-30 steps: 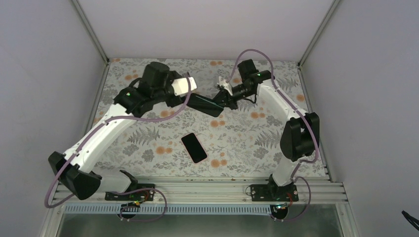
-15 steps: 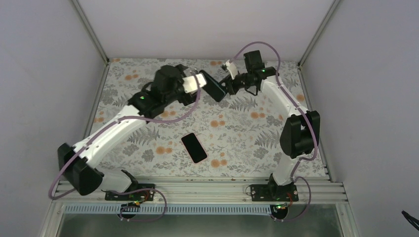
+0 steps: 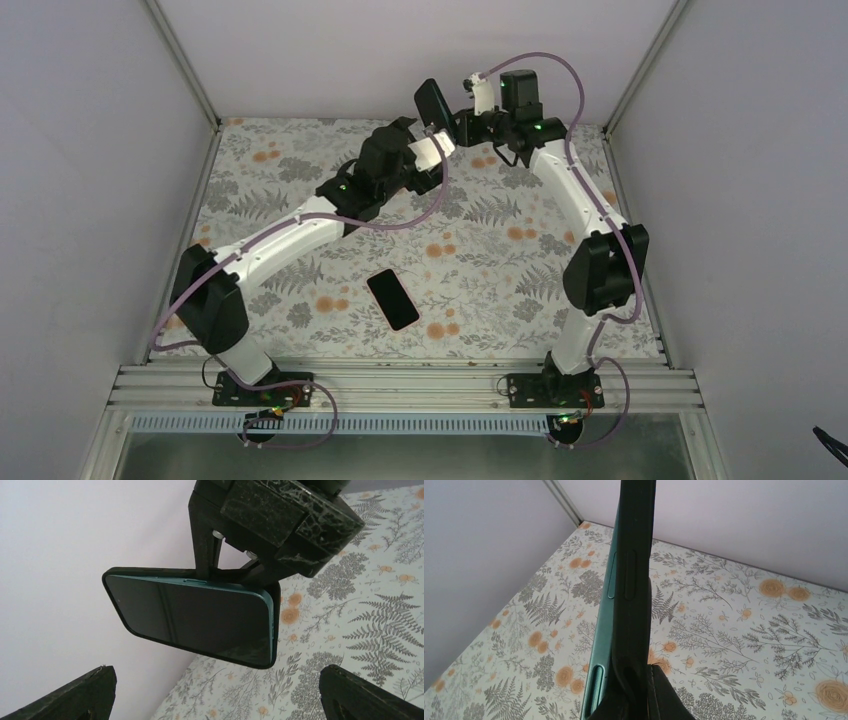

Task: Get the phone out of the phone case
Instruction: Remove the phone case from the phone.

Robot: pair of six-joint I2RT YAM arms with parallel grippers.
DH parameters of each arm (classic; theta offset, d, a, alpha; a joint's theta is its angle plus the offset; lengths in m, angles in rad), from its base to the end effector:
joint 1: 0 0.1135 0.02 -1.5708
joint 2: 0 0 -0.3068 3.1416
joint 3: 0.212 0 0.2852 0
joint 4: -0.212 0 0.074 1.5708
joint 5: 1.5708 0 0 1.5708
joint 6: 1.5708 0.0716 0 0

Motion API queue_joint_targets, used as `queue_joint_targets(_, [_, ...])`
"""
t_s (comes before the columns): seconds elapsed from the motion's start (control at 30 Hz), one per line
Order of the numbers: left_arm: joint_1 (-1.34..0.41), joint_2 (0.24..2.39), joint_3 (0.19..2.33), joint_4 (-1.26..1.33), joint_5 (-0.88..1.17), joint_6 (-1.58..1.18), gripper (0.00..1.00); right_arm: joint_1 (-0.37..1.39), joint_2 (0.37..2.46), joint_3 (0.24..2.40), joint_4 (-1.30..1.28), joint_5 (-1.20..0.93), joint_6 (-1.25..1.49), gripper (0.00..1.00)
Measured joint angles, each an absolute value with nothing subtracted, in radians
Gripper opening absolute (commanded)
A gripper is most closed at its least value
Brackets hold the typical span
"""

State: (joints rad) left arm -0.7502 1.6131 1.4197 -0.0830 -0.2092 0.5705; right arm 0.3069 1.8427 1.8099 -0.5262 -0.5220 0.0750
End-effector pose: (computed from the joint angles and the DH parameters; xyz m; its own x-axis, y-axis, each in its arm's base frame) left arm 0.3442 -0.3005 0.3860 0.1132 0.6166 -0.7791 0.5461 0.6164 0.5673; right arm 0.4643 0.1846 0.3877 -0.5540 -0.1074 -0.8256 -0.6251 0.7087 0.3272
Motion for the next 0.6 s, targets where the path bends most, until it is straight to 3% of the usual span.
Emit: queue_joint_targets(0.6, [-0.744,1.748,1.477,0.042,-0.263,0.481,0.99,0.308,1.845,1.81,-0.513,-0.503,0.144,0.03])
